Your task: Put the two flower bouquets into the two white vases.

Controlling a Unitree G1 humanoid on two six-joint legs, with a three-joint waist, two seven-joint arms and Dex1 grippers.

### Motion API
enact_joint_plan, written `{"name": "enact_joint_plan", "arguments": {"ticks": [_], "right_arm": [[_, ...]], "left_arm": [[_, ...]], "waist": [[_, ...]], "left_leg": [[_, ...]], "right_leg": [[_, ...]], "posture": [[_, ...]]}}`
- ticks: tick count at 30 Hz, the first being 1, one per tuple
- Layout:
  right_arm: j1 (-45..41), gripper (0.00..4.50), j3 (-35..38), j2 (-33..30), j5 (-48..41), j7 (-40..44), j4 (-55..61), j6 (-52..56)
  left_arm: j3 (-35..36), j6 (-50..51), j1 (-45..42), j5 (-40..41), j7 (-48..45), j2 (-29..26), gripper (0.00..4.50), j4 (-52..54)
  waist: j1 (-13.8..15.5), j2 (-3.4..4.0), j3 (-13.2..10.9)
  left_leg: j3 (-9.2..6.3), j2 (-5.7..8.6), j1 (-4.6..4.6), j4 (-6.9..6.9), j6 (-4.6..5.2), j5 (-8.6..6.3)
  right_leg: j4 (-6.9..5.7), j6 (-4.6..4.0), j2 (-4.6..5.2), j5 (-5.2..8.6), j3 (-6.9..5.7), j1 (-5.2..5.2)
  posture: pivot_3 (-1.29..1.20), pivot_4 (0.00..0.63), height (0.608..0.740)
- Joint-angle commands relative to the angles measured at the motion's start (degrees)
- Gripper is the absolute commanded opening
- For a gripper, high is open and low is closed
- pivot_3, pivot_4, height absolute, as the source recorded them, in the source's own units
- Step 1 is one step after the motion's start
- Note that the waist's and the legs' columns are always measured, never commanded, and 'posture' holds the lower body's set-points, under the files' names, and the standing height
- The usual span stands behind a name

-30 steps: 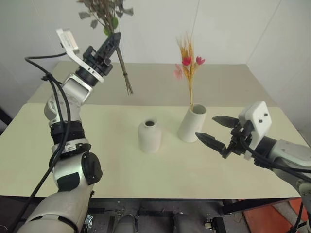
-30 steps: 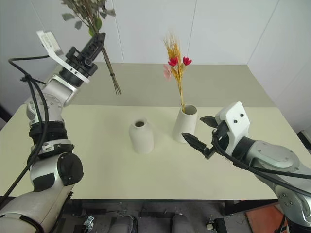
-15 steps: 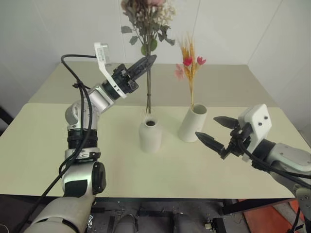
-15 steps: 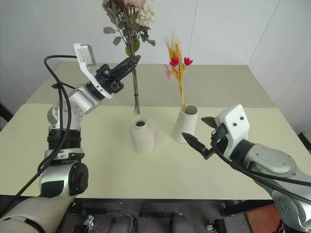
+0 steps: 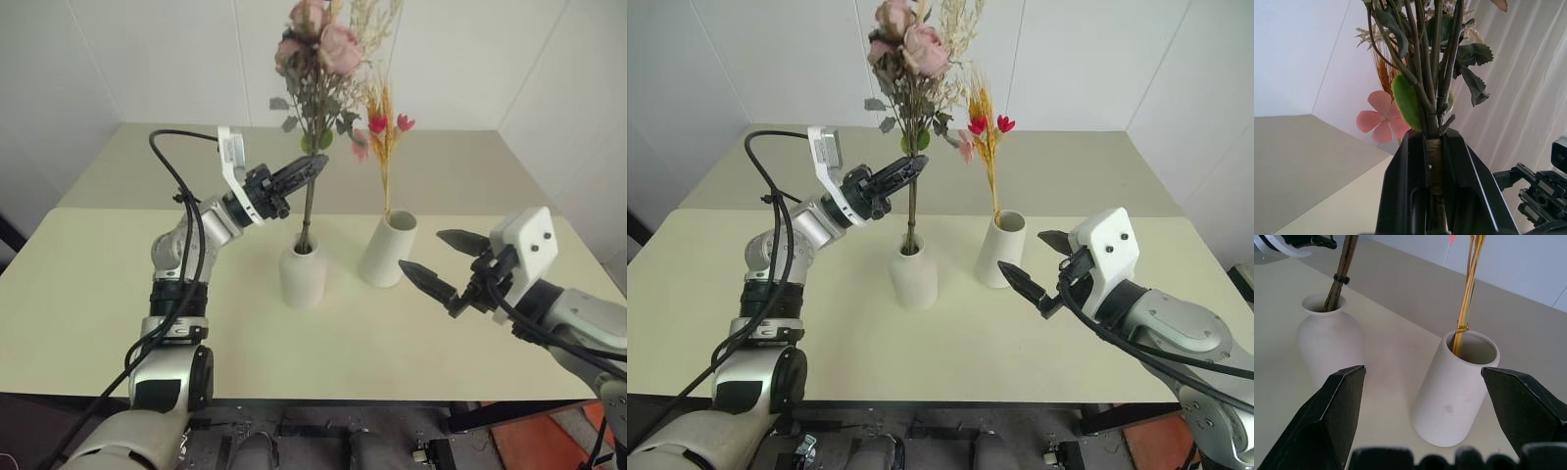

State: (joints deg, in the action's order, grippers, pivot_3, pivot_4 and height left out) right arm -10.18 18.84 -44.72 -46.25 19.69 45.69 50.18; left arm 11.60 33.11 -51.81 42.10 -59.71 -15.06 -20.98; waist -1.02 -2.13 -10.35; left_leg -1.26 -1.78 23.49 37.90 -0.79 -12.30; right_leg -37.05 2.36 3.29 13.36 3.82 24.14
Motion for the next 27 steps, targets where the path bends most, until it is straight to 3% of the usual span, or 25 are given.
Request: {"name": "enact_joint_plan", "arguments": {"ticks": [1, 9, 10, 15, 21, 27], "right_arm": [[-0.32, 4.50, 2.74, -0.23, -1.03, 0.65, 1.33, -1.91], [0.54, 4.50, 5.04, -1.58, -3.10, 3.98, 1.56, -2.14], [0.60, 4.50, 5.12, -1.65, -2.98, 4.07, 1.48, -2.12], [0.63, 4.50, 5.12, -1.87, -2.21, 4.00, 1.51, -2.19], [2.68, 4.50, 7.57, -3.02, -2.40, 4.76, 1.68, -1.88], [8.66, 4.50, 14.80, -7.00, -1.74, 12.67, -0.50, -3.47]], "left_arm": [[1.57, 0.62, 0.13, 3.98, -5.11, -1.54, 1.71, 4.45], [-2.76, 1.96, 5.00, 2.32, -16.17, -8.92, 4.30, 7.55], [-3.66, 1.50, 5.70, 1.48, -17.20, -9.89, 4.47, 8.08], [-6.78, -0.19, 7.22, -6.35, -13.38, -15.50, 4.47, 6.85], [-0.28, 2.06, 13.07, -2.45, -16.59, -25.35, 4.47, 12.76], [3.45, 2.34, 18.87, -2.07, -17.35, -33.69, 4.47, 17.55]], "waist": [[-0.02, 0.00, 0.00], [-0.07, 0.01, 0.01], [-0.09, 0.01, 0.01], [0.08, 0.01, 0.00], [-0.36, 0.01, 0.00], [0.18, 0.01, 0.01]], "left_leg": [[0.00, -0.01, 0.00, 0.00, 0.00, 0.00], [0.01, -0.01, -0.06, -0.01, 0.00, 0.00], [0.00, -0.01, -0.06, 0.00, 0.00, 0.00], [0.00, -0.02, -0.06, 0.00, 0.00, 0.00], [0.03, -0.08, 0.00, -0.04, 0.02, -0.01], [0.05, -0.08, -0.07, -0.04, 0.02, -0.01]], "right_leg": [[0.00, 0.00, 0.00, 0.00, 0.00, 0.00], [0.00, 0.00, -0.01, 0.01, 0.00, -0.05], [0.00, 0.00, -0.01, 0.01, 0.00, -0.04], [0.00, -0.01, -0.01, 0.01, 0.00, -0.05], [0.01, -0.04, -0.02, 0.03, 0.01, 0.05], [0.02, -0.04, 0.00, 0.06, 0.00, -0.02]], "posture": [[0.00, 0.150, 0.740], [0.00, 0.150, 0.740], [0.00, 0.150, 0.740], [0.00, 0.150, 0.740], [0.00, 0.150, 0.740], [0.00, 0.150, 0.740]]}}
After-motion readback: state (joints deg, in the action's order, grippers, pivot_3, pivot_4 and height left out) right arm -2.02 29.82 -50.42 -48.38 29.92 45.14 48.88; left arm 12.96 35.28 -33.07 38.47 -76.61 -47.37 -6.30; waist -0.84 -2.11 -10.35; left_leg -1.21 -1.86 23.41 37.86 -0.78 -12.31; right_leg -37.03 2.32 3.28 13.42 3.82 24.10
